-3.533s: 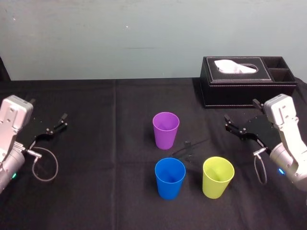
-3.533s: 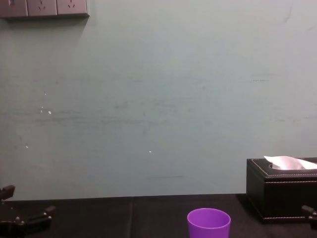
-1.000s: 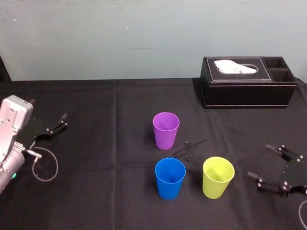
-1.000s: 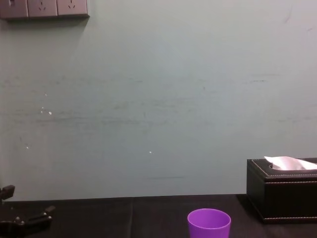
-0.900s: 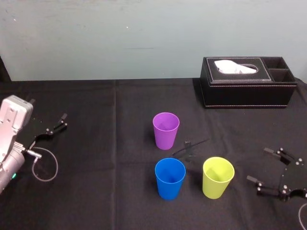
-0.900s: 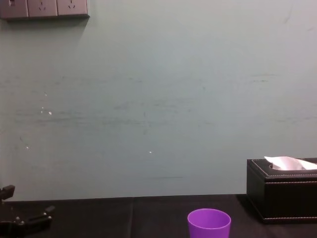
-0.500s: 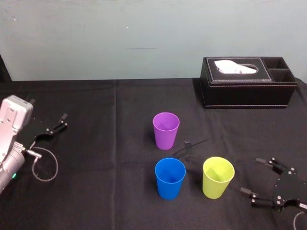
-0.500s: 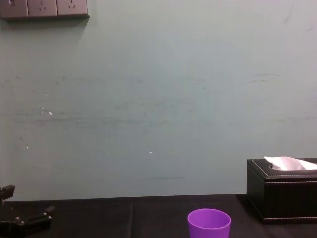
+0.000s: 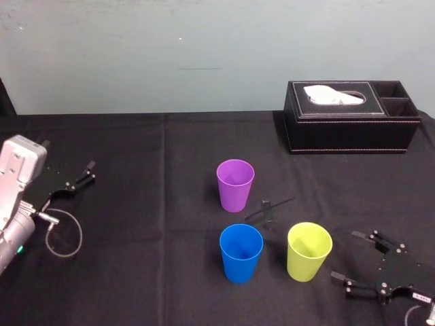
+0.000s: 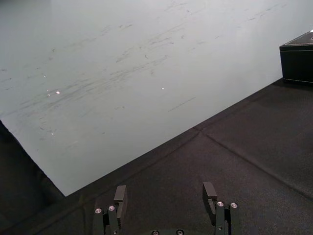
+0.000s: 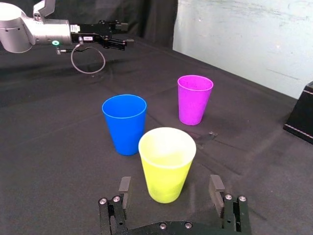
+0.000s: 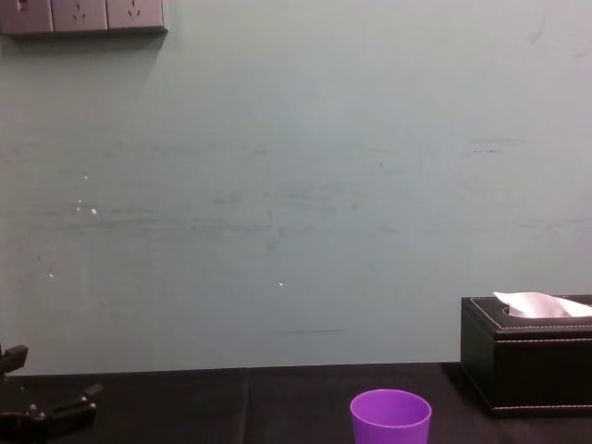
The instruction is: Stack the three plastic cups sequentially using one hand.
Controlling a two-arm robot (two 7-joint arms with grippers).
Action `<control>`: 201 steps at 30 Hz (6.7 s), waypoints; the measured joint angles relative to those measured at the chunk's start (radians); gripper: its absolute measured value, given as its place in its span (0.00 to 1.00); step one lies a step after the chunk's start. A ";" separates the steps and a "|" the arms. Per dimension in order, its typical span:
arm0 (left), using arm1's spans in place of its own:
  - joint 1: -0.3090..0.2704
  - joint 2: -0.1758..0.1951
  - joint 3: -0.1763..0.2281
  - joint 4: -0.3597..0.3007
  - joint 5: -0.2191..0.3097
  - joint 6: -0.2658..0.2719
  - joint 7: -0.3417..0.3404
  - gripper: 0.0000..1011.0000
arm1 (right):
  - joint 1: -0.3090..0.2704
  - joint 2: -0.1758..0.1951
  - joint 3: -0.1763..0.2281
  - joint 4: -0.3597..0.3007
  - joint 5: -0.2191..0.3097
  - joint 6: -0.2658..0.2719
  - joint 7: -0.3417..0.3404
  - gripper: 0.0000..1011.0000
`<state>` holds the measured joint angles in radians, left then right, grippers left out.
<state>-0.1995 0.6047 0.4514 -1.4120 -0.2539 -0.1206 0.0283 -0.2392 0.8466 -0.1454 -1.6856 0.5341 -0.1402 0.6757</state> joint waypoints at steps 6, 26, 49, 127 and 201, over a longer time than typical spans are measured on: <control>0.000 0.000 0.000 0.000 0.000 0.000 0.000 1.00 | 0.010 -0.007 -0.013 0.005 0.001 0.009 0.001 0.99; 0.000 0.000 0.000 0.000 0.000 0.000 0.000 1.00 | 0.052 -0.028 -0.055 0.033 0.003 0.027 0.003 0.99; 0.000 0.000 0.000 0.000 0.000 0.000 0.000 1.00 | 0.147 -0.069 -0.129 0.071 -0.020 0.053 -0.007 0.99; 0.000 0.000 0.000 0.000 0.000 0.000 0.000 1.00 | 0.227 -0.081 -0.056 -0.120 -0.029 0.230 -0.173 0.73; 0.000 0.000 0.000 0.000 0.000 0.000 0.000 1.00 | 0.608 -0.386 -0.313 0.153 -0.255 0.344 -0.217 0.73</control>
<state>-0.1996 0.6047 0.4514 -1.4119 -0.2539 -0.1205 0.0283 0.3690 0.4603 -0.4582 -1.5322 0.2786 0.2043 0.4588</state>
